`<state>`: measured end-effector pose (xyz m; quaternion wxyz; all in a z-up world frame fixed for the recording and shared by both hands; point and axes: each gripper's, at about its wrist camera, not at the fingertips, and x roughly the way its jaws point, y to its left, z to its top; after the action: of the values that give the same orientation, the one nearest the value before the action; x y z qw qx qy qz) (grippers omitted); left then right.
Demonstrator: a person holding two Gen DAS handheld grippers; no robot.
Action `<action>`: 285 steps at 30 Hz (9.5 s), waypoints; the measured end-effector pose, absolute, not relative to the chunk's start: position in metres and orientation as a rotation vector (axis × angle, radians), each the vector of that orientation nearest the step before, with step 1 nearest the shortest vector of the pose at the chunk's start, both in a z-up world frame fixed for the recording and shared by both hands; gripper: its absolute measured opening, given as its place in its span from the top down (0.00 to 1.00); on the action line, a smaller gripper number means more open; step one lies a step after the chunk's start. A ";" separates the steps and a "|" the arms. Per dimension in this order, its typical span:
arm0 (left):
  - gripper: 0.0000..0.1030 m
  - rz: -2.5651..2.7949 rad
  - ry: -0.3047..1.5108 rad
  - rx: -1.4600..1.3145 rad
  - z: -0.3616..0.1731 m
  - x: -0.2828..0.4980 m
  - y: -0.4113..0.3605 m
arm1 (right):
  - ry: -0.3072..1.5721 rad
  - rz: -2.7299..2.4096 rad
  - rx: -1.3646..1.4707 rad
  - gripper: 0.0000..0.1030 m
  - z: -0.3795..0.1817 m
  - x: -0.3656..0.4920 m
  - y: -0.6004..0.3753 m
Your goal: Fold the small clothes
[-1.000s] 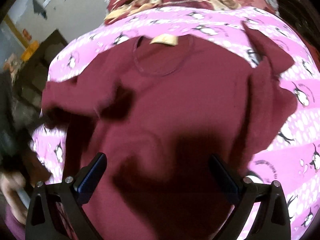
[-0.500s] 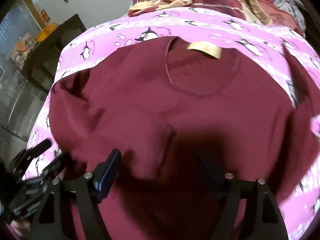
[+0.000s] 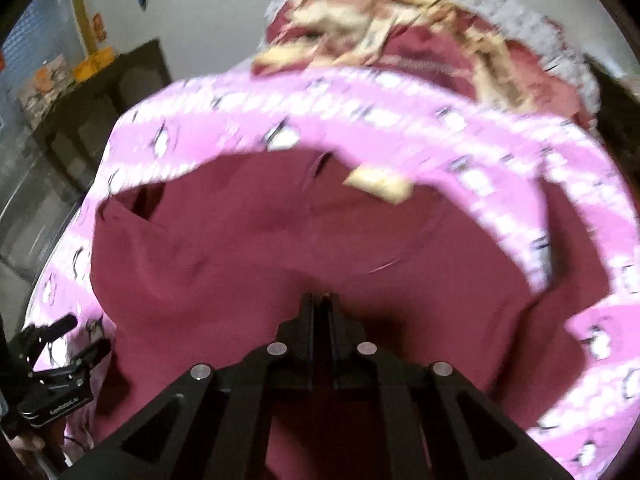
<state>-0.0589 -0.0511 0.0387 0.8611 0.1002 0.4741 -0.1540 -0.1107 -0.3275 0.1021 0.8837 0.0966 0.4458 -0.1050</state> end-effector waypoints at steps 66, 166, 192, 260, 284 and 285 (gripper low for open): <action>0.19 -0.297 0.990 0.151 0.047 0.010 -0.092 | 1.155 -0.149 0.043 0.53 0.055 -0.082 -0.327; 0.16 -0.361 0.933 0.063 0.100 -0.024 -0.072 | 1.247 0.285 0.352 0.92 0.054 -0.010 -0.327; 0.93 -0.612 0.974 -0.015 0.126 0.009 -0.169 | 0.990 -0.146 0.619 0.35 0.087 -0.243 -0.488; 0.66 -0.467 1.082 0.114 0.058 0.007 -0.156 | 0.972 -0.276 0.759 0.28 0.044 -0.249 -0.510; 0.55 -0.411 1.046 0.065 0.069 0.008 -0.126 | 0.990 -0.179 0.290 0.58 0.090 -0.220 -0.418; 0.52 -0.408 1.041 0.067 0.071 0.005 -0.125 | 1.013 -0.158 0.249 0.58 0.084 -0.219 -0.406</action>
<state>0.0053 -0.1251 0.0713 0.8471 0.0317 0.4938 -0.1935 -0.2192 -0.4061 0.0837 0.8640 0.1186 0.4835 -0.0754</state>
